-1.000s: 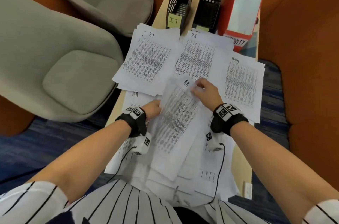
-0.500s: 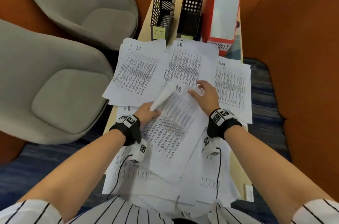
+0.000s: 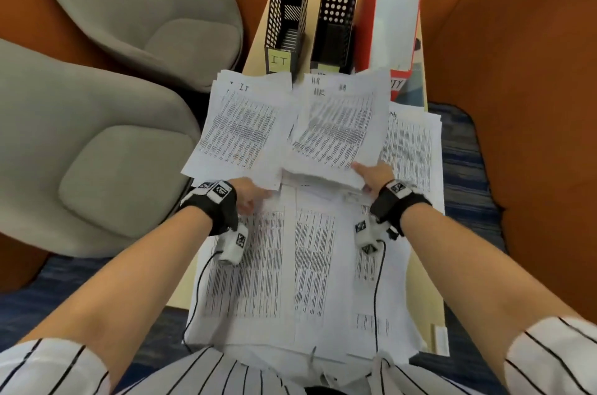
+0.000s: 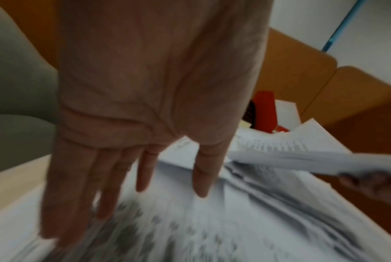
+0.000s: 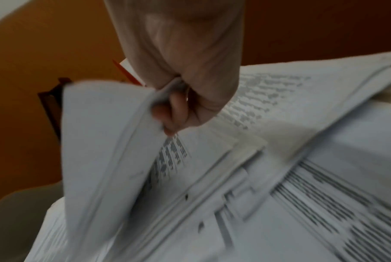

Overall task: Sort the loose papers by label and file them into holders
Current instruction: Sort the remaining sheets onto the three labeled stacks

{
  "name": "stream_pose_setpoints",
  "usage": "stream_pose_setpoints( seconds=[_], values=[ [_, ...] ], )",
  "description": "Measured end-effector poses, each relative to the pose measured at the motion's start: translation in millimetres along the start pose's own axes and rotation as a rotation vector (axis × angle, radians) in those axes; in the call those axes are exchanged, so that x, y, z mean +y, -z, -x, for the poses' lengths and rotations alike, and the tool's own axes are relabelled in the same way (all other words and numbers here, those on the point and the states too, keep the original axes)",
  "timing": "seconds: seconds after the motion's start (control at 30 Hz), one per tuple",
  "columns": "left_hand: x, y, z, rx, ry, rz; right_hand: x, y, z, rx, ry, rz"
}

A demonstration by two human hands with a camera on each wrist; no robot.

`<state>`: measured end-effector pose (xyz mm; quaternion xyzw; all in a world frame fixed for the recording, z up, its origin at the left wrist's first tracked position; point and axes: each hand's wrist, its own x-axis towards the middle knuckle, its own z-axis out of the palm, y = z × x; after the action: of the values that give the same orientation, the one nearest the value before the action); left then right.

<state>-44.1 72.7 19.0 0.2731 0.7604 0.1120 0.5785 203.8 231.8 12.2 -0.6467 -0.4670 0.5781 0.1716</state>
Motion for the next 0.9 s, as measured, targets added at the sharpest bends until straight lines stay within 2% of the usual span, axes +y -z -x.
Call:
stream_pose_setpoints(
  seconds=[0.1, 0.17, 0.2, 0.27, 0.3, 0.33, 0.37, 0.4, 0.47, 0.53, 0.6, 0.7, 0.8, 0.87, 0.9],
  values=[
    [-29.2, 1.1, 3.2, 0.053, 0.166, -0.316, -27.8, 9.2, -27.6, -0.002, 0.01, -0.06],
    [-44.6, -0.4, 10.4, 0.182, 0.196, -0.442, -33.4, 13.1, -45.8, 0.005, 0.003, -0.12],
    [-51.9, -2.0, 12.0, 0.239, 0.222, -0.458, -36.4, 13.1, -43.9, 0.045, 0.009, -0.072],
    [-66.0, -6.2, 10.3, 0.274, 0.28, -0.397, -36.9, 4.8, -27.4, 0.204, 0.082, 0.315],
    [-71.9, -8.7, 5.3, 0.275, 0.295, -0.322, -33.6, -3.3, -12.0, 0.296, 0.173, 0.499],
    [-73.6, -11.9, 4.5, 0.255, 0.283, -0.232, -25.5, -13.0, 0.8, 0.296, 0.284, 0.555],
    [-73.9, -15.9, 4.0, 0.207, 0.263, -0.177, -13.9, -26.1, 14.4, 0.225, 0.352, 0.539],
    [-74.3, -20.0, 2.4, 0.158, 0.258, -0.173, 0.7, -40.1, 23.7, 0.106, 0.353, 0.571],
    [-70.7, -28.4, 4.6, 0.117, 0.239, -0.221, 34.5, -65.7, 36.0, -0.196, 0.149, 0.729],
    [-66.6, -36.8, 6.9, 0.06, 0.211, -0.237, 62.6, -85.0, 48.4, -0.347, -0.017, 0.751],
    [-62.9, -45.6, 5.1, -0.001, 0.208, -0.227, 79.1, -101.9, 60.7, -0.368, -0.042, 0.621],
    [-62.4, -52.9, 3.1, 0.008, 0.222, -0.107, 84.8, -112.6, 73.1, -0.389, 0.03, 0.677],
    [-63.5, -45.7, 0.5, 0.209, 0.199, -0.219, 73.7, -92.5, 67.7, -0.383, 0.134, 0.822],
    [-68.8, -37.6, -3.1, 0.393, 0.255, -0.227, 62.4, -69.8, 55.6, -0.326, 0.128, 0.828],
    [-68.9, -34.8, -1.5, 0.428, 0.258, -0.186, 56.3, -57.5, 50.1, -0.311, 0.122, 0.811]
  ],
)
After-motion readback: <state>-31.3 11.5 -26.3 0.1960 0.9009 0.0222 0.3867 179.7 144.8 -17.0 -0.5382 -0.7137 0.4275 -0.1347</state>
